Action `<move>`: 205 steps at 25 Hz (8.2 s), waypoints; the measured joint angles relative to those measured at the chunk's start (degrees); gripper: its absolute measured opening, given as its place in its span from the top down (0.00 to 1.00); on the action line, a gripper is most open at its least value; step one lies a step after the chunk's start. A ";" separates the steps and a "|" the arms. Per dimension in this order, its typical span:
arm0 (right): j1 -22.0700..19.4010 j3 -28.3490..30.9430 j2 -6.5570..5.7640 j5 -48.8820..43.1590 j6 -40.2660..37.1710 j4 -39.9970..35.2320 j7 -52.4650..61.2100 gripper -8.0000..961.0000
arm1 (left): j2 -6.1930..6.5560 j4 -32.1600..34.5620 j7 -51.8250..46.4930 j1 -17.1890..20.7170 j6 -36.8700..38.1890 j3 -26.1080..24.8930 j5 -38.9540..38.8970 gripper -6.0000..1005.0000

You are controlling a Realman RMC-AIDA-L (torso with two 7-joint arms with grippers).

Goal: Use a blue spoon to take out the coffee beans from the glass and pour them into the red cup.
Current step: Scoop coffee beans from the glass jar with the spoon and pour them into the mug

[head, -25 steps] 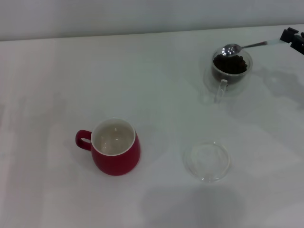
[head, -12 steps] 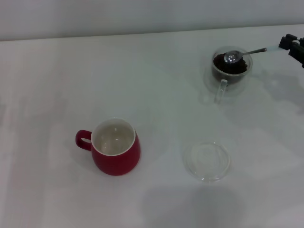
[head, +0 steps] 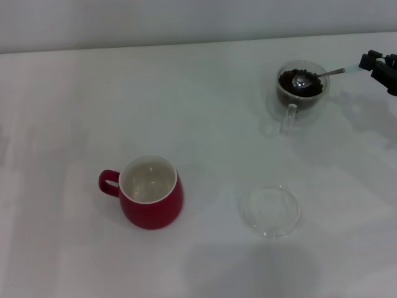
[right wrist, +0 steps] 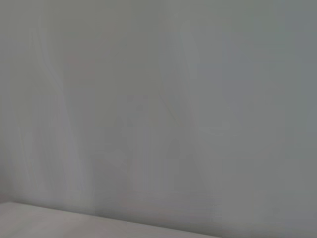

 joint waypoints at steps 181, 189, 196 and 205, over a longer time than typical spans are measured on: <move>11.67 -28.60 -8.41 2.69 -5.49 9.61 68.38 0.84 | 0.40 -2.59 -0.36 -3.18 -0.08 -0.23 -0.98 0.17; 10.54 -28.64 -8.42 6.88 -8.39 9.37 68.49 0.84 | 0.53 -3.03 -0.55 -3.29 -0.08 -0.82 -0.98 0.17; 9.53 -28.55 -8.43 7.86 -11.18 9.35 69.62 0.84 | 0.53 -4.23 -2.34 -3.30 -0.35 -0.85 -0.98 0.17; 8.78 -28.86 -7.45 8.39 -16.11 9.38 70.12 0.84 | 0.53 -4.88 -2.64 -3.13 -0.62 -1.13 -0.98 0.17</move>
